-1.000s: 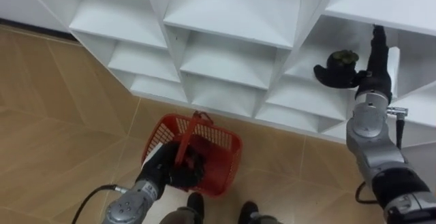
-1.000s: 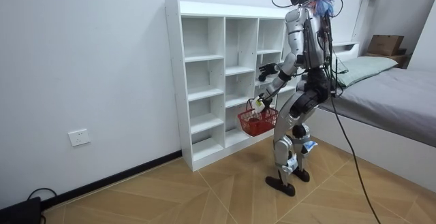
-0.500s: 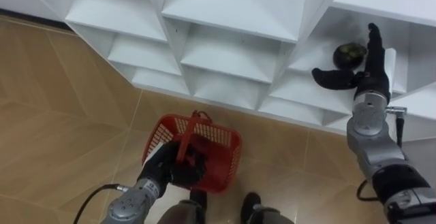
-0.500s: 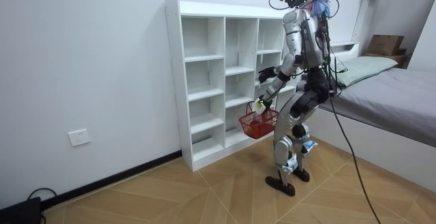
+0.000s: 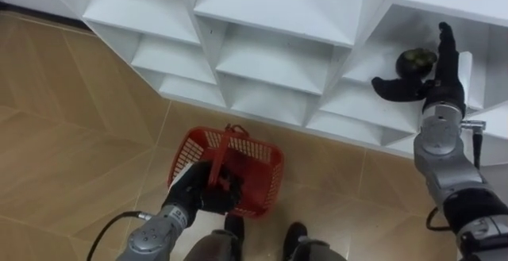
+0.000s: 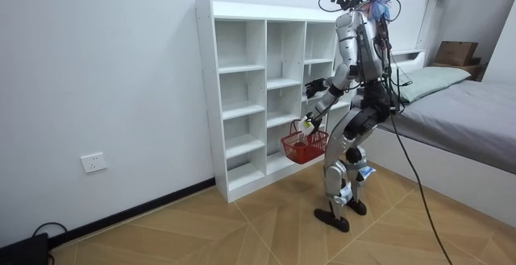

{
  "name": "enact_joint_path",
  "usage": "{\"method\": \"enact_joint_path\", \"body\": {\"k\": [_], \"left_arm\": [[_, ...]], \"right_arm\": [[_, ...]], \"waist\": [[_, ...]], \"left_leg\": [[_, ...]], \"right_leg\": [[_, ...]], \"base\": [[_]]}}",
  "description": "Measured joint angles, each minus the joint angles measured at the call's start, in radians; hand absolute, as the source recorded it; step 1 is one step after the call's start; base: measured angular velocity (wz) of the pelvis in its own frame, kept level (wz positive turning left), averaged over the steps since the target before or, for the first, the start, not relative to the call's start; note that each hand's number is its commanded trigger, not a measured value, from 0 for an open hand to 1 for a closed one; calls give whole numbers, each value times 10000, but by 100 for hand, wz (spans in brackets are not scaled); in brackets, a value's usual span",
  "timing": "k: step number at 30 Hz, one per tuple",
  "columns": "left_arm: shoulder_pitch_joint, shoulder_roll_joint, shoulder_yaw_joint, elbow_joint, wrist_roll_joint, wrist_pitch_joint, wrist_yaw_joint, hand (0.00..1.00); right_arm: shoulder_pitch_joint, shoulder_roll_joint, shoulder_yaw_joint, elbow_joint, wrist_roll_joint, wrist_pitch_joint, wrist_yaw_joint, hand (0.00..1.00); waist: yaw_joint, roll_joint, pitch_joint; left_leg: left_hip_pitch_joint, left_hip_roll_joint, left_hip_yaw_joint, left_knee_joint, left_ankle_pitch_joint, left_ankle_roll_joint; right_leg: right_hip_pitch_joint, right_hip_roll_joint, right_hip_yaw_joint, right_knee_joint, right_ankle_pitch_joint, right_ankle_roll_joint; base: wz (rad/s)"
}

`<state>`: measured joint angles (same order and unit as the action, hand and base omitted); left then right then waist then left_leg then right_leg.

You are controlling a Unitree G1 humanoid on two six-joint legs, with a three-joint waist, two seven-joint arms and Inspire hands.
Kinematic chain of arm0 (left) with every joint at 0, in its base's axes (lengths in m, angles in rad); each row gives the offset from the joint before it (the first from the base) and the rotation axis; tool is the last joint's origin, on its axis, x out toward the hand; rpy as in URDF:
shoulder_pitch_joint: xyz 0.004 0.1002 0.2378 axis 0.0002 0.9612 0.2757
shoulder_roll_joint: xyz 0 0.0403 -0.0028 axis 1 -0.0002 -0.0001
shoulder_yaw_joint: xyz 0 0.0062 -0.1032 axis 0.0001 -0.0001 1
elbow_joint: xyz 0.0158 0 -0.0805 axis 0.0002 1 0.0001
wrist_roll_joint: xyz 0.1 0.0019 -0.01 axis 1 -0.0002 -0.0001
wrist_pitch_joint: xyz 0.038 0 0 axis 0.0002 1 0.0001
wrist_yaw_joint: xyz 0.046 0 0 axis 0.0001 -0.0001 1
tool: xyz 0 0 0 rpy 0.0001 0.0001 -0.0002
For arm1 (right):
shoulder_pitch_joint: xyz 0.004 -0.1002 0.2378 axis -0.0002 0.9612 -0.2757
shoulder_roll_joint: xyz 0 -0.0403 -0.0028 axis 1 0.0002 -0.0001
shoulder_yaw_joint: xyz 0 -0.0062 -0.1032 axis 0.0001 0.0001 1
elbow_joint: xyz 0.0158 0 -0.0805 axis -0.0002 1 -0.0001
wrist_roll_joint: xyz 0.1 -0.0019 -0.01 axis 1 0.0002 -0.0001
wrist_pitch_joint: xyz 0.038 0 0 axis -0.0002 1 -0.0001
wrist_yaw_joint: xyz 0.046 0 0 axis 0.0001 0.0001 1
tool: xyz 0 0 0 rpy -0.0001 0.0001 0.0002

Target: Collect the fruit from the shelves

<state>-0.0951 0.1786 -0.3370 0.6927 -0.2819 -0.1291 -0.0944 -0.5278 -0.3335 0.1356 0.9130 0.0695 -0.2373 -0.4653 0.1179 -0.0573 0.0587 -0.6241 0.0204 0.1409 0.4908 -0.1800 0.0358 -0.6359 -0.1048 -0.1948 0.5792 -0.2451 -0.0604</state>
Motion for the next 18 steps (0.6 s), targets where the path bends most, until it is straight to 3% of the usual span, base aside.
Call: {"method": "enact_joint_path", "body": {"k": [12, 13, 15, 18], "left_arm": [[-30, -57, -2, -350, -4, 173, -2, 100], [-33, -60, -2, -350, -4, 174, -1, 100], [-48, -61, -1, -350, -3, 174, -1, 100], [-97, -61, 0, -350, 0, 176, -1, 100]], "right_arm": [[-257, -104, -1, 125, 59, 203, -77, 2], [-283, -106, -1, 151, 59, 203, -93, 42], [-299, -113, -5, 154, 59, 203, -105, 100], [-302, -156, -11, 150, 46, 195, -134, 100]], "waist": [[42, -8, 19], [46, -7, 20], [45, -6, 20], [35, -3, 22]], "left_leg": [[-332, 25, -39, 298, 0, -3], [-333, 25, -38, 297, 0, -2], [-337, 24, -42, 296, 0, -2], [-367, 24, -59, 297, 0, -3]], "right_leg": [[-313, -35, -33, 303, -41, -61], [-314, -36, -33, 304, -40, -61], [-315, -35, -38, 300, -41, -61], [-325, -35, -59, 287, -41, -61]], "base": [[1], [0], [0], [0]]}}
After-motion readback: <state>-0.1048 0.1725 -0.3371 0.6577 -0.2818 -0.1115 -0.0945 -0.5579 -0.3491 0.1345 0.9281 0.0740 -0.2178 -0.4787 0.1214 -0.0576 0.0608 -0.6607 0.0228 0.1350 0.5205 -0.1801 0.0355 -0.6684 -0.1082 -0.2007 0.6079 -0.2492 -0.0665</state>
